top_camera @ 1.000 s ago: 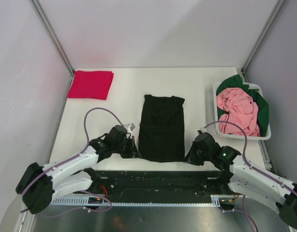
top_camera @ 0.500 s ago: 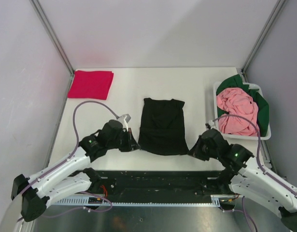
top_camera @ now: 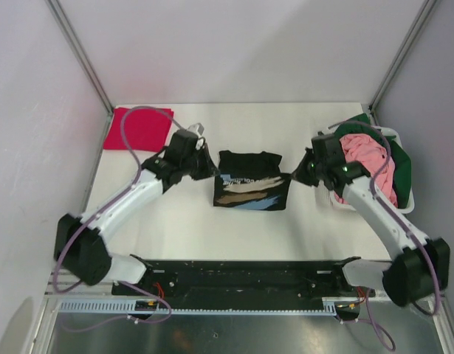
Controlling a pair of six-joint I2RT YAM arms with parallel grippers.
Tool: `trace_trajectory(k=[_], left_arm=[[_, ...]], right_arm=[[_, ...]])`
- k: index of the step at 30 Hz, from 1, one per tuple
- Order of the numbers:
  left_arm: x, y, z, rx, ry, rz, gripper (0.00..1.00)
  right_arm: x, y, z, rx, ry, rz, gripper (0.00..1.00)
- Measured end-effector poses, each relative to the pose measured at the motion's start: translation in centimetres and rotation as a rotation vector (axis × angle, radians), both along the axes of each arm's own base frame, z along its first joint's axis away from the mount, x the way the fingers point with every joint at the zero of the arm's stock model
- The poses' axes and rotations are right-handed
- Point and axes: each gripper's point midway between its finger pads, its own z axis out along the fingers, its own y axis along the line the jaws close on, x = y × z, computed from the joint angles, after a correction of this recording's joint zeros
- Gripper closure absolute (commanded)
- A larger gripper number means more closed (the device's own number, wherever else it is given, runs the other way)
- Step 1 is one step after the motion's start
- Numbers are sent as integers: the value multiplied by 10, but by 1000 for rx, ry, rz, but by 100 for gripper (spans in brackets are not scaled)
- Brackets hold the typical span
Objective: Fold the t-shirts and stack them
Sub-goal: Fold the long partially folded tshirt into a neat square
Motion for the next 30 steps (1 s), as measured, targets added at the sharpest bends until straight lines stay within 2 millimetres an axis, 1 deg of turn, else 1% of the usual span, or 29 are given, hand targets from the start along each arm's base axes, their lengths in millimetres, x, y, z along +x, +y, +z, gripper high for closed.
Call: trace_trajectory(k=[2, 6, 7, 11, 13, 15, 17, 19, 21, 23, 24, 25, 27, 30], left_arm=[[25, -3, -1, 8, -4, 20, 100], [83, -11, -3, 23, -21, 59, 100], [94, -12, -4, 26, -27, 66, 100], [157, -21, -10, 29, -60, 91, 100], [189, -24, -18, 31, -78, 101, 100], [214, -25, -33, 38, -81, 110, 100], [236, -25, -57, 46, -67, 115, 100], [251, -22, -85, 54, -40, 121, 100], [261, -19, -110, 63, -10, 124, 100], [267, -16, -132, 66, 23, 122, 100], [269, -15, -139, 65, 34, 122, 100], [270, -13, -144, 67, 43, 124, 100], [270, -10, -146, 65, 53, 124, 100], [273, -9, -138, 55, 35, 123, 100]], right_arm=[[27, 1, -1, 1, -6, 1, 100], [83, -2, -4, 12, -29, -13, 100], [94, -2, -4, 15, -35, -17, 100], [157, -1, -13, 26, -71, -29, 100], [184, 0, -22, 25, -75, -34, 100], [211, 2, -39, 24, -69, -38, 100], [236, 3, -60, 21, -57, -41, 100], [251, 3, -85, 12, -28, -43, 100], [262, 2, -104, 4, 0, -46, 100], [270, 1, -118, -4, 18, -47, 100], [272, 0, -122, -8, 26, -46, 100], [274, -1, -124, -11, 29, -47, 100], [274, -2, -124, -16, 35, -45, 100], [280, -2, -115, -19, 14, -43, 100]])
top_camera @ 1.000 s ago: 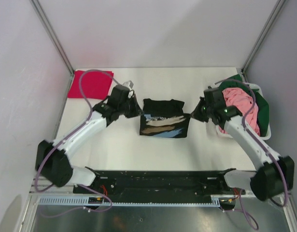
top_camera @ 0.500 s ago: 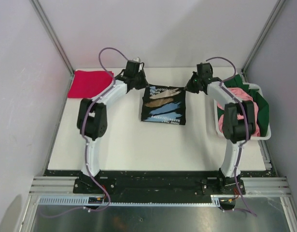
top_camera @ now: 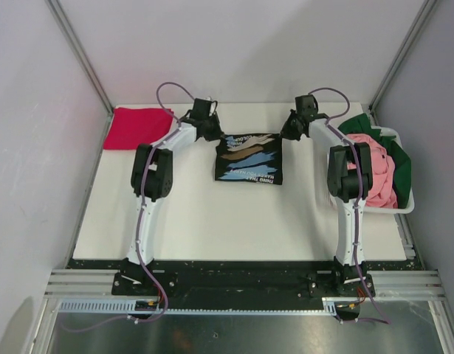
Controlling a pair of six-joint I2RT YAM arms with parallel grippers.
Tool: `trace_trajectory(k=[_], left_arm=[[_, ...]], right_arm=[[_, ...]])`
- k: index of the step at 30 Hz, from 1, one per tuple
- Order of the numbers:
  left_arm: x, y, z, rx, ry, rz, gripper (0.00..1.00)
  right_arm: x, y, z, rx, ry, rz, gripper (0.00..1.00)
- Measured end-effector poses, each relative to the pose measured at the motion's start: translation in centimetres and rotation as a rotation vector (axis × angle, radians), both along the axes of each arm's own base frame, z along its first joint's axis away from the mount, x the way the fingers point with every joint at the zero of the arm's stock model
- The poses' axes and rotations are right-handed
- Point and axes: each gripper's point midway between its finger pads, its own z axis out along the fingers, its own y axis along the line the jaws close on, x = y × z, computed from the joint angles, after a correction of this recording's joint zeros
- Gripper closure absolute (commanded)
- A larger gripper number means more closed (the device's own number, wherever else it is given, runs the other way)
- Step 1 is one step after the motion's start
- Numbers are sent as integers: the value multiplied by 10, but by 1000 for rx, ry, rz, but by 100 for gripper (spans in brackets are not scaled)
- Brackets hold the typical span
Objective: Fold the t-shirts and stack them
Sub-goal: Fold the long partially folded tshirt into a neat square
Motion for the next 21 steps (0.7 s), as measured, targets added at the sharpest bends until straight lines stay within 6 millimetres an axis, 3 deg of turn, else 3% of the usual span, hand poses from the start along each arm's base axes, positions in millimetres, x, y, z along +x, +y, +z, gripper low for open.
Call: trace_trajectory(k=[5, 14, 18, 21], left_arm=[[1, 1, 21, -5, -35, -4, 100], [-5, 10, 80, -27, -131, 1, 100], [-4, 21, 79, -24, -129, 17, 100], [-4, 31, 71, -13, -114, 31, 100]], right_arm=[[2, 0, 3, -3, -10, -3, 100], [4, 2, 14, -10, -38, -7, 100], [8, 7, 22, -6, -61, 0, 100], [14, 12, 30, 1, -90, 6, 91]])
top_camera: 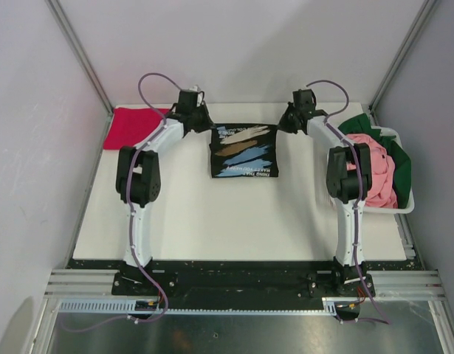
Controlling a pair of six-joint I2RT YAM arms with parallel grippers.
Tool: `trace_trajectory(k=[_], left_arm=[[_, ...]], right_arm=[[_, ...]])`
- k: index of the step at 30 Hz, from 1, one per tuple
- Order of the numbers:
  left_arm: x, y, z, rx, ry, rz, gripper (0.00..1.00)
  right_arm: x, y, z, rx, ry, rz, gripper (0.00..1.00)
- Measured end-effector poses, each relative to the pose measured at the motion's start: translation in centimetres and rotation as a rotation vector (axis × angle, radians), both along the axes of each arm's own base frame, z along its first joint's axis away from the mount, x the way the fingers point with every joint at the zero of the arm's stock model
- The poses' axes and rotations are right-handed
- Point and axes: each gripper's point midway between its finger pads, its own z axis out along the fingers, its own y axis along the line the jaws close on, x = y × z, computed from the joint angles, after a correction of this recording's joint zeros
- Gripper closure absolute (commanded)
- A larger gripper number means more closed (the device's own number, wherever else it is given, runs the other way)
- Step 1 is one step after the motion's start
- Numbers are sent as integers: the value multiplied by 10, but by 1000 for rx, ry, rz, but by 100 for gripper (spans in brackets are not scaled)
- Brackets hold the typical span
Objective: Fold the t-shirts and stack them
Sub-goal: Fold the long partially folded tshirt into a neat square
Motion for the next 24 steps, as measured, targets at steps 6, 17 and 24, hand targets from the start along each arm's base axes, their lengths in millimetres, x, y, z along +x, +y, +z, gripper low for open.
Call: trace_trajectory(k=[6, 17, 24], left_arm=[[13, 28, -15, 19, 10, 62, 100], [21, 80, -76, 52, 113, 158, 100], [19, 85, -79, 53, 115, 163, 61]], right_arm=[[31, 9, 32, 10, -101, 17, 51], [11, 26, 18, -80, -48, 84, 50], [-38, 84, -10, -156, 9, 249, 53]])
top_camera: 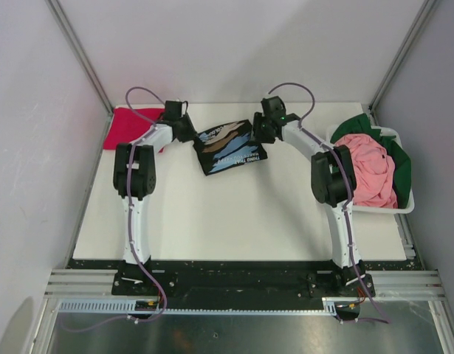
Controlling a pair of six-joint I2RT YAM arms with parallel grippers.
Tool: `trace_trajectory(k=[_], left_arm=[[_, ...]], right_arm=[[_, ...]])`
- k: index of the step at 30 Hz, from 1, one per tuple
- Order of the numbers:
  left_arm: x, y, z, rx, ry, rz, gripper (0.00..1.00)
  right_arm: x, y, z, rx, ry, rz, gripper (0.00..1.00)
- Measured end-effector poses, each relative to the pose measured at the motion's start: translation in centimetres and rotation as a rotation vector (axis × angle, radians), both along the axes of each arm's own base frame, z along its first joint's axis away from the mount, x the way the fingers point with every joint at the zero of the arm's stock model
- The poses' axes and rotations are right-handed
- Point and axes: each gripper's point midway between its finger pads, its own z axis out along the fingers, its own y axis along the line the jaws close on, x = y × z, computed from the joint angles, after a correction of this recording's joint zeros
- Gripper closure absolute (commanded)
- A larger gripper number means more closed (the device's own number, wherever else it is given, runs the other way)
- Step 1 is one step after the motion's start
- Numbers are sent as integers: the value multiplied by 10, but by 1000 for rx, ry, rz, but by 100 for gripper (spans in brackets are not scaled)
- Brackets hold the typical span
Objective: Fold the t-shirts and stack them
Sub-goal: Fold the long partially folded tshirt into a neat square, then smooth out wrinkles on the folded tshirt
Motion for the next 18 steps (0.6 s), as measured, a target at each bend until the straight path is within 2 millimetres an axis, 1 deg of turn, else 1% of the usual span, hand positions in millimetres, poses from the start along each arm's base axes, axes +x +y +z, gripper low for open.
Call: trace_trajectory(k=[2, 4, 7, 8, 9, 11, 13, 15, 16, 18], left_arm=[[-5, 1, 1, 2, 5, -2, 55], [-11, 2, 7, 4, 5, -6, 52], [-19, 1, 29, 1, -19, -10, 52], [-22, 0, 41, -1, -34, -12, 53], [-25, -1, 53, -3, -52, -15, 56], [-32, -5, 79, -8, -94, -23, 64], [-40, -14, 103, -17, -139, -41, 72], [-50, -28, 117, -26, -166, -67, 80], [-56, -37, 120, -31, -173, -84, 84], [-69, -55, 115, -39, -161, -119, 90]], right_arm=[[-11, 11, -7, -18, 17, 34, 52], [-17, 15, -12, -31, 28, 49, 52], [-22, 10, -23, -56, 49, 44, 52], [-24, 6, -27, -66, 58, 39, 53], [-25, 3, -31, -76, 67, 33, 52], [-28, 0, -36, -87, 78, 27, 53], [-28, -3, -37, -94, 82, 21, 53], [-28, -5, -37, -99, 81, 15, 53], [-29, -5, -37, -102, 82, 14, 53], [-30, -6, -37, -103, 82, 11, 53]])
